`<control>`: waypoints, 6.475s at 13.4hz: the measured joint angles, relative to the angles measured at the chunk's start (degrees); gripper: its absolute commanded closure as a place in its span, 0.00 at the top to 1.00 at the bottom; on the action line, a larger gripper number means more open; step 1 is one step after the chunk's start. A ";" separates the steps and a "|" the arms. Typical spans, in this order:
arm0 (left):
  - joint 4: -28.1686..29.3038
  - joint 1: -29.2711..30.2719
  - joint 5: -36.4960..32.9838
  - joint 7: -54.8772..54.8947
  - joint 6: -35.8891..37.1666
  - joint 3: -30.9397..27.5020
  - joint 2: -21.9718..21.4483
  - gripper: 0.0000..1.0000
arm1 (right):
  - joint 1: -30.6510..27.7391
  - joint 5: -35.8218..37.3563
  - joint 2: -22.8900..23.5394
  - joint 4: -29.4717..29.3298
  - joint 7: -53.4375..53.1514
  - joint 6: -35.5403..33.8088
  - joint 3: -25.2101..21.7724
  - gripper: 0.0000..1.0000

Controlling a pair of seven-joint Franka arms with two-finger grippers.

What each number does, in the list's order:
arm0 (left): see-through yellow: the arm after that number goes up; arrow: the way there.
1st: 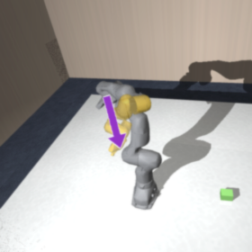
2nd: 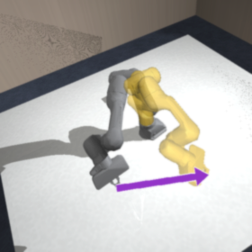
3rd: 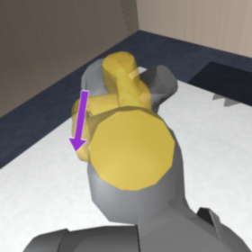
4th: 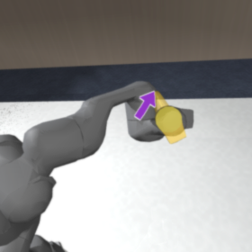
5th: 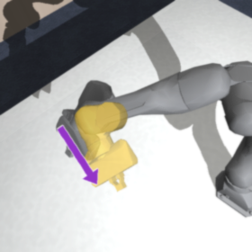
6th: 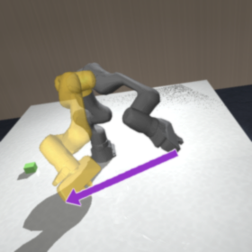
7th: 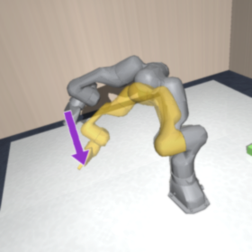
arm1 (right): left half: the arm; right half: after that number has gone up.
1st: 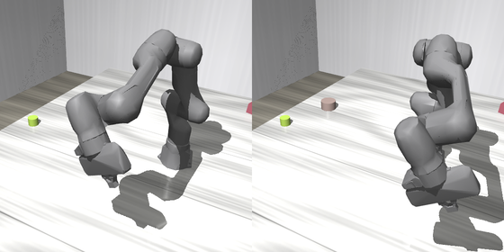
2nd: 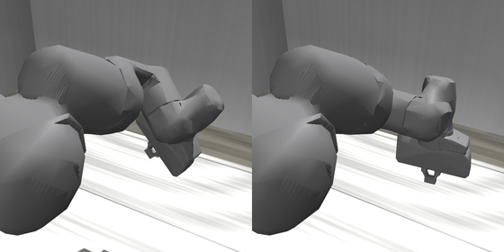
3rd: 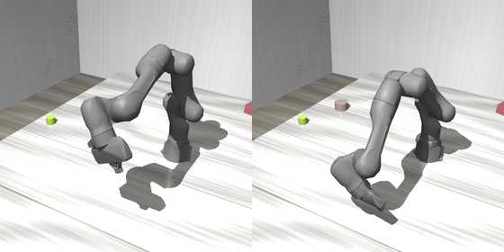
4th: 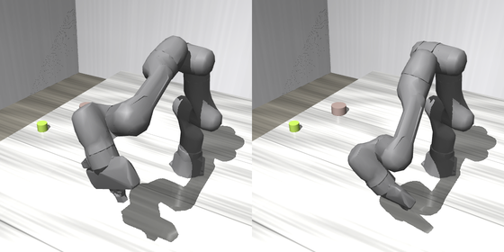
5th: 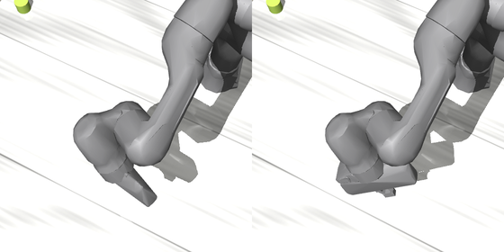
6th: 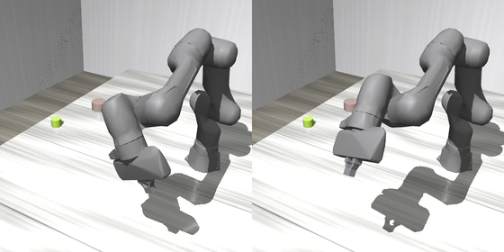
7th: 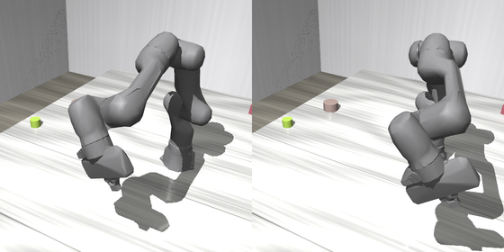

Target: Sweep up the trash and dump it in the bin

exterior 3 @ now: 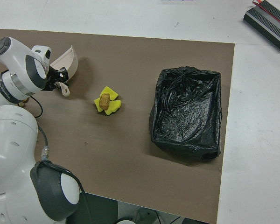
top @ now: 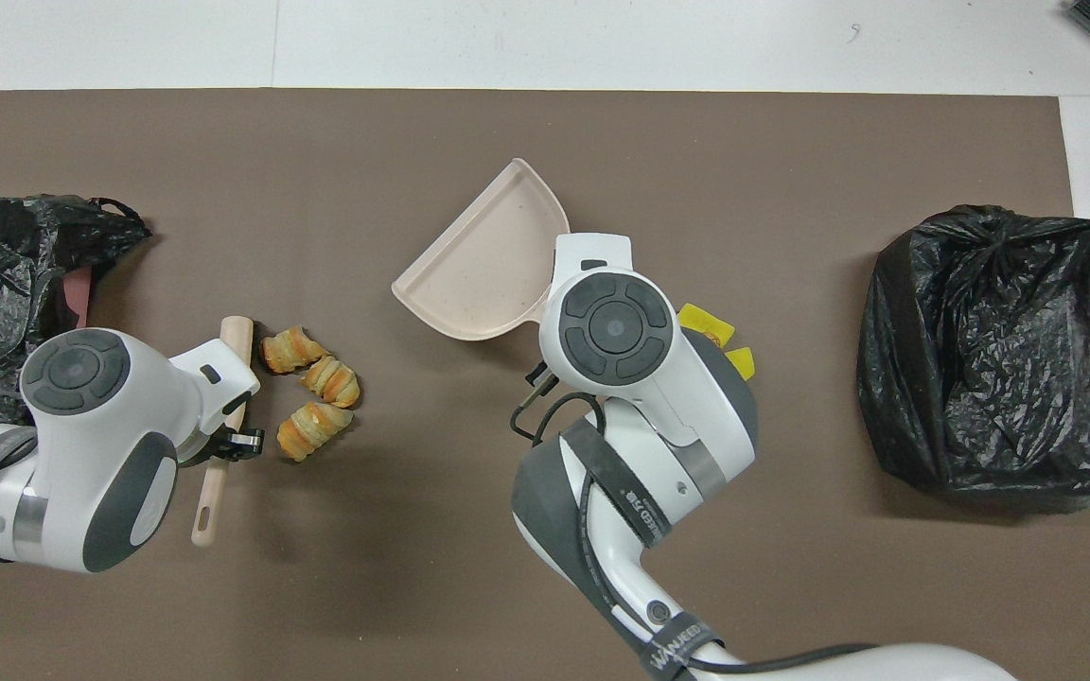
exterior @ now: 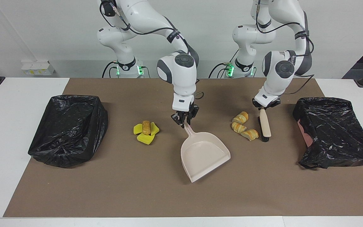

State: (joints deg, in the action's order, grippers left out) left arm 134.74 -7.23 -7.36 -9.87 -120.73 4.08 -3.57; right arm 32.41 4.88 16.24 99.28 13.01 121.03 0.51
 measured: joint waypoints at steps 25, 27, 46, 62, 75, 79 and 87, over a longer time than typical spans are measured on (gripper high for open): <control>-3.35 -21.34 20.01 -6.45 -1.98 -0.84 -0.04 0.00 | 1.86 -8.99 -1.61 8.03 31.82 -2.82 0.55 0.00; -4.95 -17.51 19.83 -6.37 -0.87 -1.24 -0.15 0.00 | 1.84 -9.01 -1.61 8.03 31.82 -2.82 0.55 0.00; 5.33 -40.86 13.95 -41.99 -8.41 1.26 -2.48 0.28 | -36.31 -8.83 -18.46 7.63 54.70 -19.06 -0.75 0.00; -13.21 -10.26 13.27 -9.79 -7.65 -1.02 7.16 1.00 | -53.57 19.44 -15.95 4.21 98.54 -7.88 0.20 0.00; -41.31 4.19 7.57 12.22 27.40 -1.25 6.08 1.00 | -50.41 31.64 -21.54 2.48 101.11 -10.57 -0.78 0.00; -42.25 4.19 6.76 12.24 29.61 -1.24 2.88 1.00 | -50.39 25.41 -27.96 2.29 98.10 -18.25 -0.93 0.00; -42.15 4.19 6.76 12.24 29.62 -1.25 3.05 1.00 | -42.96 7.25 -29.83 4.48 41.17 -27.76 10.53 0.00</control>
State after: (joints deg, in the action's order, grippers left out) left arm 92.59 -3.04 -0.60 2.37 -91.11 2.83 -0.51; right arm -10.55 12.13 -13.59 103.76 54.18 93.27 11.04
